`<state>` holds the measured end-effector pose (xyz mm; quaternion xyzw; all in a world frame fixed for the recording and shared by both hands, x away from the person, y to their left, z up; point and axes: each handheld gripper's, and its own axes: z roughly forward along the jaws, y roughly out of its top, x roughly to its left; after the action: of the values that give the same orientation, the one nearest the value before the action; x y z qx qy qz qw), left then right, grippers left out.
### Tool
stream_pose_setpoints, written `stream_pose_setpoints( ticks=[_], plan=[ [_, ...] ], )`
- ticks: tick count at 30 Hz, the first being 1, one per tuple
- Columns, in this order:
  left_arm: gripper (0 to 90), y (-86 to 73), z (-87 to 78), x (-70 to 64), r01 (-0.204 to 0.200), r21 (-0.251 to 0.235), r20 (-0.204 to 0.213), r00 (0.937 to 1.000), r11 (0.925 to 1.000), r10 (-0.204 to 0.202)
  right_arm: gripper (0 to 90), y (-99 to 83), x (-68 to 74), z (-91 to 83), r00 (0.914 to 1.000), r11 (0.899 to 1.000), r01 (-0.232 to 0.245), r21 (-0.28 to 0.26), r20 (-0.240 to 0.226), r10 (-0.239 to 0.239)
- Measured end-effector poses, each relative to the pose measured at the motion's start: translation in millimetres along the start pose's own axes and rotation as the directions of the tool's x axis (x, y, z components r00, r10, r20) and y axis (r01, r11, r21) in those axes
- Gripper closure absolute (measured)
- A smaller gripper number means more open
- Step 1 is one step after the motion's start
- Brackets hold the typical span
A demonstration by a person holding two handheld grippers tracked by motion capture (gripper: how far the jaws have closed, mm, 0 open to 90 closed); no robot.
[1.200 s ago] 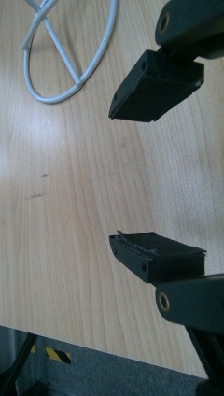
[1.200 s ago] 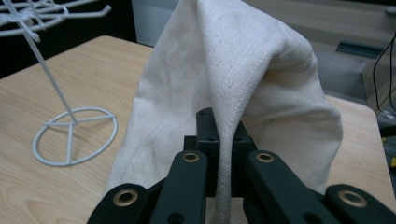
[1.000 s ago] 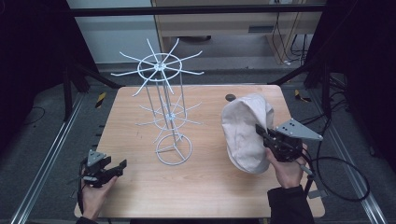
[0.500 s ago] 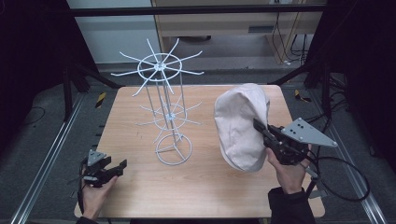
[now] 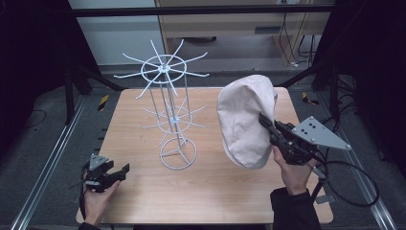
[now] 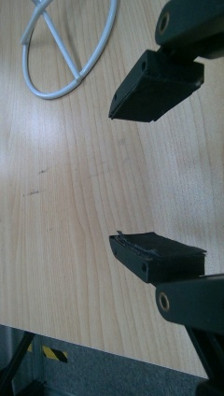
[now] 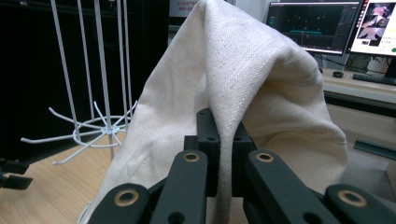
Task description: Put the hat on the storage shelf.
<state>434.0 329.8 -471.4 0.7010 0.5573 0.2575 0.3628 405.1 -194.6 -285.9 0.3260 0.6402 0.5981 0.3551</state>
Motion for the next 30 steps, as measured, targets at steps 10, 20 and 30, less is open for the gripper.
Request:
stream_pose_setpoints(
  ticks=[10, 20, 30],
  plan=[
    [32.4, -0.2, 0.4, 0.0, 0.001, 0.004, 0.000, 1.0000, 1.0000, -0.001, 88.5, 14.1, 1.1, 1.1, 0.9999, 0.997, -0.009, -0.078, -0.010, 0.008],
    [32.4, -0.2, 0.6, 0.1, 0.000, 0.005, 0.001, 1.0000, 1.0000, 0.000, 88.6, 31.2, 3.3, -4.8, 0.9998, 0.989, 0.015, -0.146, -0.013, -0.017],
    [32.4, -0.2, 0.7, 0.0, 0.001, 0.005, 0.001, 1.0000, 1.0000, -0.001, 88.6, 50.1, 8.3, -10.8, 0.9985, 0.979, 0.046, -0.197, -0.021, -0.051]
  ],
)
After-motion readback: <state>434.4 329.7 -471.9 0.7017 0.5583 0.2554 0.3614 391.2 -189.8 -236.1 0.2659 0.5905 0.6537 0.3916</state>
